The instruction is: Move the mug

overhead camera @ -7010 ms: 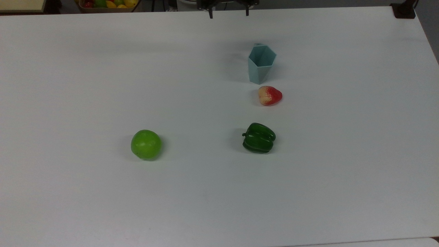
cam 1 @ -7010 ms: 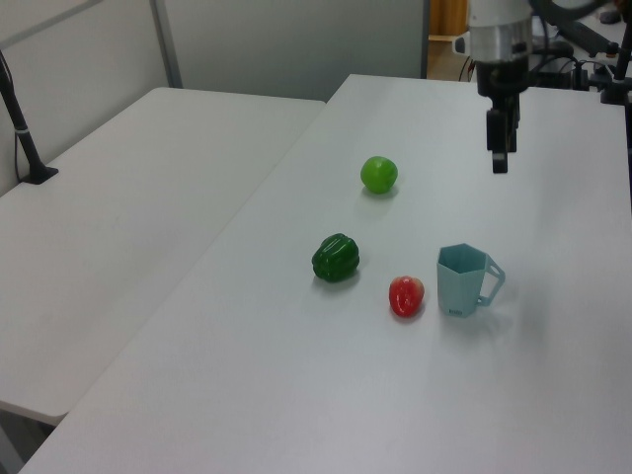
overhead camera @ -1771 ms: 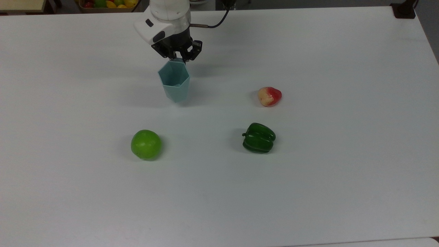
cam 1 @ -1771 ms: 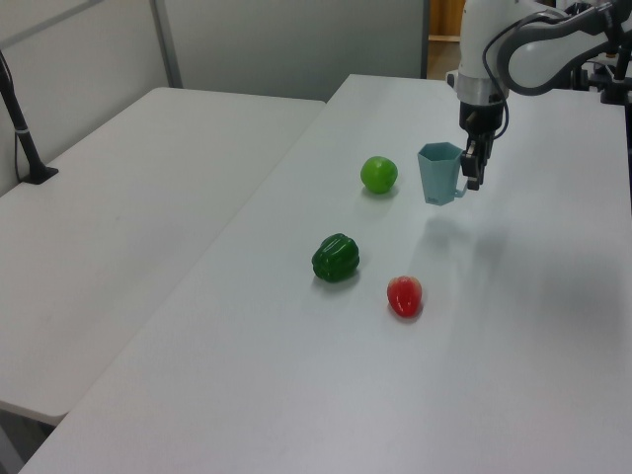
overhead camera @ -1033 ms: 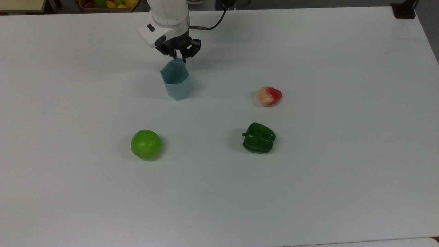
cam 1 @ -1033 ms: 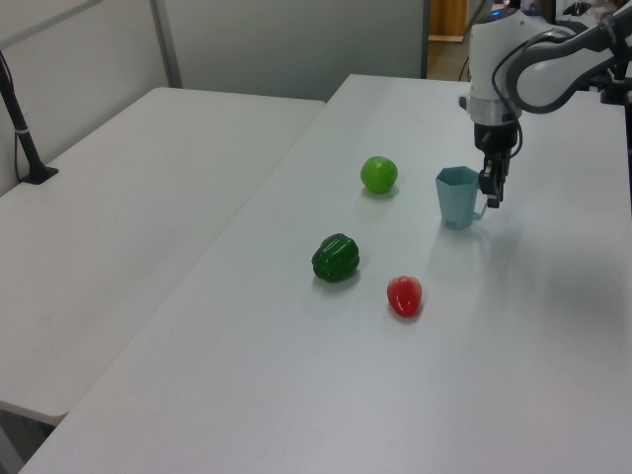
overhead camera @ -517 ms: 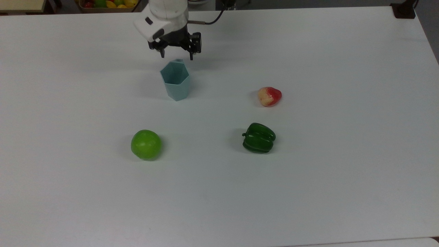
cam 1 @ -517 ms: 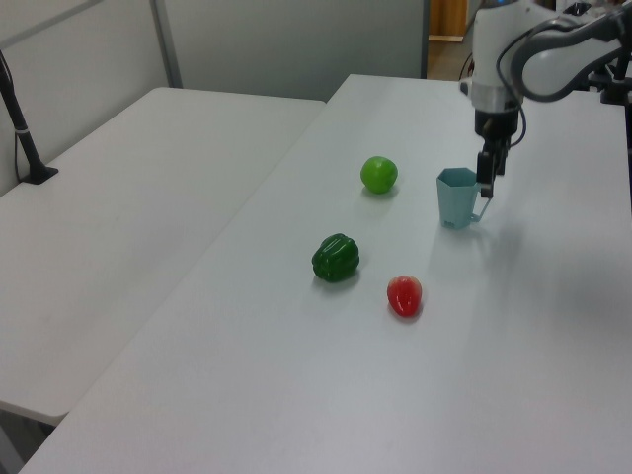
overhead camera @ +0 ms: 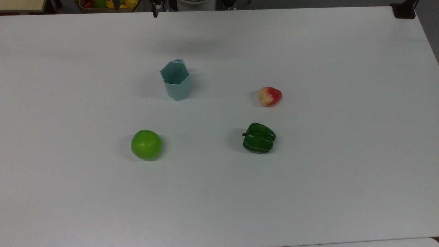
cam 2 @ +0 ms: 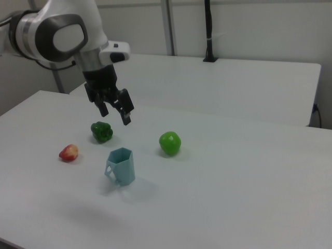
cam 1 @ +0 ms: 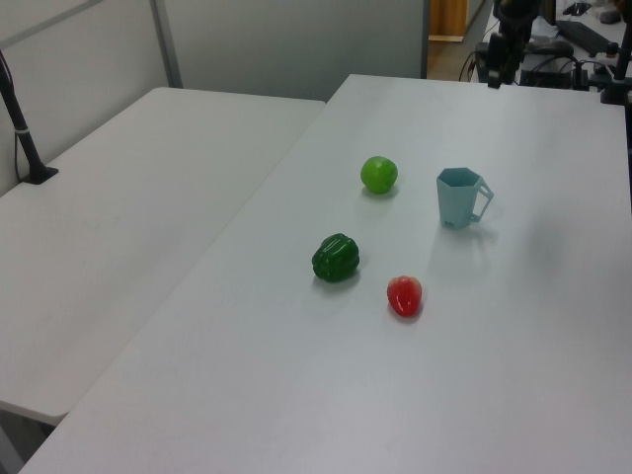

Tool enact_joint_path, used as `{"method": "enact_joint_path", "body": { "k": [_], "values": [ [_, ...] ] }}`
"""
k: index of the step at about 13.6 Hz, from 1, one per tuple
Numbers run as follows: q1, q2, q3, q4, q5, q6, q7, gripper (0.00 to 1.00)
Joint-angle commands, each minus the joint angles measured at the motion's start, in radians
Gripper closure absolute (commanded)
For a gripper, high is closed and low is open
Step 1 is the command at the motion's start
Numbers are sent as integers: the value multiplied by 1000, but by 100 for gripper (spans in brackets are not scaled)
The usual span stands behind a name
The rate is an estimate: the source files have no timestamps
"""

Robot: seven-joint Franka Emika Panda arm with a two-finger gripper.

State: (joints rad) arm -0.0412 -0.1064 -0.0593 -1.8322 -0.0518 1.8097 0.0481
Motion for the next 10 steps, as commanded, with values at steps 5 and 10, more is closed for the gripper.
{"method": "enact_joint_path", "body": {
  "k": [5, 10],
  "values": [
    [-68, 64, 75, 156, 59, -145, -2, 0],
    [-59, 60, 67, 159, 59, -185, 3, 0]
  ]
}}
